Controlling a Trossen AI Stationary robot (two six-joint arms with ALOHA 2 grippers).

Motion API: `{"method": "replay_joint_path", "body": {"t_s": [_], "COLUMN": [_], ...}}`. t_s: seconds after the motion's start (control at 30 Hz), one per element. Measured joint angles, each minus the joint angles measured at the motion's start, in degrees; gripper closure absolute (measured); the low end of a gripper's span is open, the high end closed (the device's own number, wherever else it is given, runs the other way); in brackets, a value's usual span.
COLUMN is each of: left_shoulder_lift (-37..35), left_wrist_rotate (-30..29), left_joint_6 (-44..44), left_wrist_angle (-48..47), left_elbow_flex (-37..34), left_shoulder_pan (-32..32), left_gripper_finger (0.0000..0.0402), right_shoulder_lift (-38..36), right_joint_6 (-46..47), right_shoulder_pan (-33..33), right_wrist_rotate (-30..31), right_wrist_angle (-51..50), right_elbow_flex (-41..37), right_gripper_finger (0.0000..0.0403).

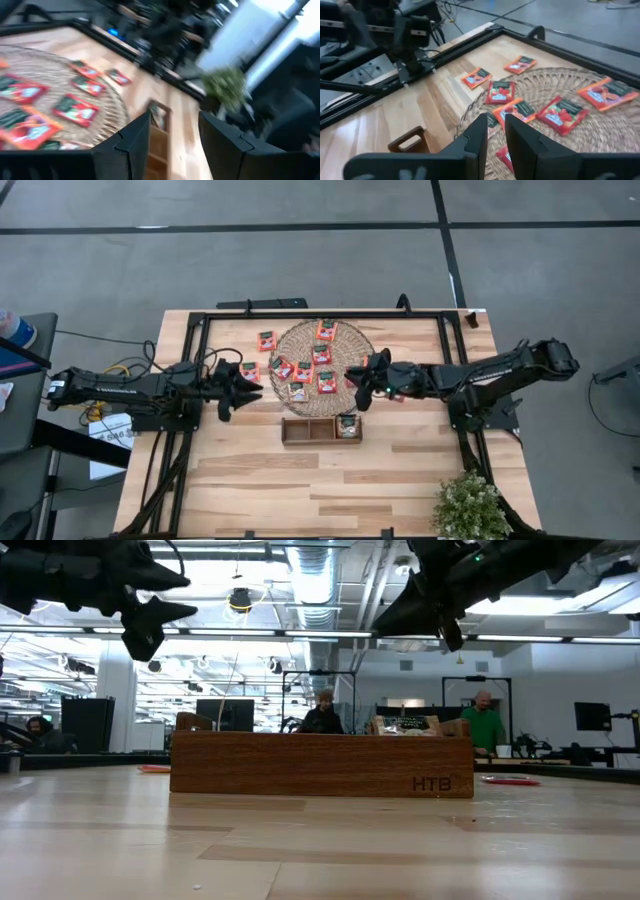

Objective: Pick & Place Tea
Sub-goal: Put the gold tea bag into the right section of the wooden organizer

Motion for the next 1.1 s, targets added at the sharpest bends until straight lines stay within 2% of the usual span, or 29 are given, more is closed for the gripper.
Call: {"method": "replay_joint_path", "body": {"t_s": [0.1, 0.23, 0.33, 0.47, 0.6, 0.73, 0.93, 1.1], "left_shoulder_lift": [0.2, 2.1, 6.3, 15.0, 25.1, 34.6, 46.0, 52.0], "left_wrist_rotate": [-4.3, -4.0, -3.9, -5.4, -5.9, -4.3, 0.3, 0.5], "left_joint_6": [-2.6, -2.7, -1.9, 1.5, 3.8, 4.2, 9.2, 13.9], "left_wrist_angle": [0.4, 0.3, -0.4, -5.5, -14.5, -24.9, -32.6, -34.5], "left_elbow_flex": [0.0, 0.6, 3.2, 9.2, 16.2, 22.9, 30.8, 35.9], "left_shoulder_pan": [0.1, 0.0, 0.1, 0.1, 0.7, 3.3, 7.6, 10.3], "left_gripper_finger": [0.0243, 0.0243, 0.0243, 0.0243, 0.0243, 0.0243, 0.0243, 0.0243], "right_shoulder_lift": [-2.0, -5.7, -8.5, -11.3, -13.6, -16.4, -21.2, -24.0], "right_joint_6": [-0.1, 1.9, 5.0, 8.5, 11.0, 13.9, 14.0, 9.5], "right_shoulder_pan": [-0.6, 0.5, 2.8, 7.2, 11.1, 13.9, 16.5, 17.9], "right_wrist_rotate": [-0.1, 0.2, 1.2, 8.2, 16.3, 21.5, 24.2, 24.3], "right_wrist_angle": [-2.9, -11.5, -17.6, -20.8, -20.8, -20.9, -20.0, -20.1], "right_elbow_flex": [0.0, 0.0, -0.1, -1.6, -3.9, -6.5, -8.7, -8.7], "right_gripper_finger": [0.0342, 0.0342, 0.0343, 0.0343, 0.0343, 0.0343, 0.0343, 0.0343]}}
